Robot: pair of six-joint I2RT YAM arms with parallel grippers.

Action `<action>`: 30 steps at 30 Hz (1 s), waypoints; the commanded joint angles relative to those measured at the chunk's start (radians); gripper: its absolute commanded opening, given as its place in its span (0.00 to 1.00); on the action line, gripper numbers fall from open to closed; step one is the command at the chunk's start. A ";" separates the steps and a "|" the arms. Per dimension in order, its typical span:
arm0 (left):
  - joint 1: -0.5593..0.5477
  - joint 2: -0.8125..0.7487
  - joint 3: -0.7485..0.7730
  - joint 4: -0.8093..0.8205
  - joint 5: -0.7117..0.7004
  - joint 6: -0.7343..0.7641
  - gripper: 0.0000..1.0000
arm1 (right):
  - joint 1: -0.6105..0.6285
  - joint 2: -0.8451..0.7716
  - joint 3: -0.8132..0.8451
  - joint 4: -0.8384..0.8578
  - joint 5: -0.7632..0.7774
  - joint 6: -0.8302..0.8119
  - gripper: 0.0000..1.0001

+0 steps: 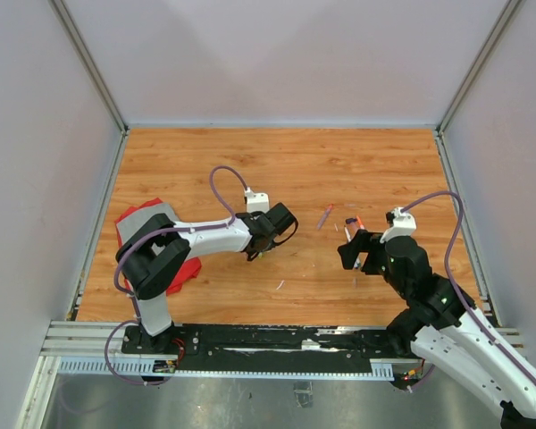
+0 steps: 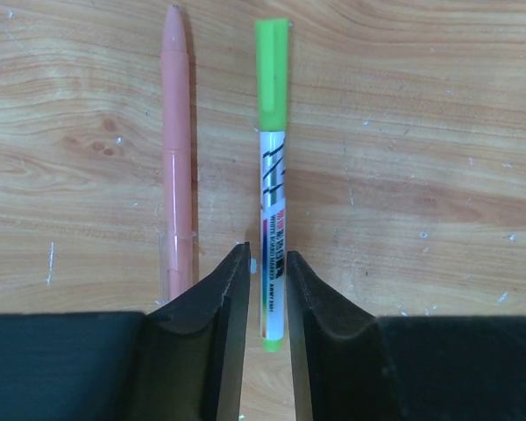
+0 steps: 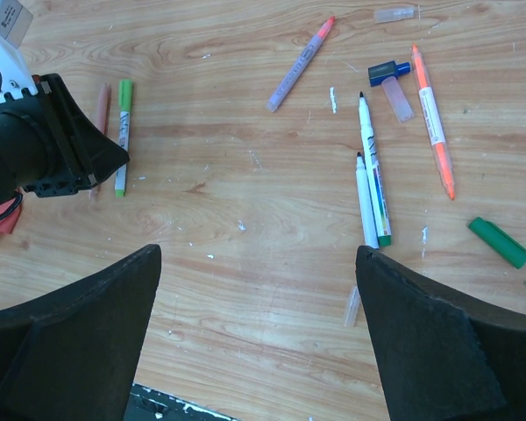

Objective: Insert the pens into the pen caps
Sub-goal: Place the pen at the center of the board.

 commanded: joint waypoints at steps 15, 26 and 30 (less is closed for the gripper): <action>-0.001 -0.007 -0.045 -0.009 -0.025 -0.049 0.20 | 0.009 -0.025 -0.016 -0.021 0.009 0.019 0.91; -0.001 -0.051 -0.031 -0.025 -0.040 -0.048 0.33 | 0.009 -0.025 -0.016 -0.021 0.010 0.017 0.91; -0.001 -0.085 0.011 -0.033 -0.053 -0.003 0.36 | 0.009 -0.024 -0.015 -0.021 0.011 0.015 0.91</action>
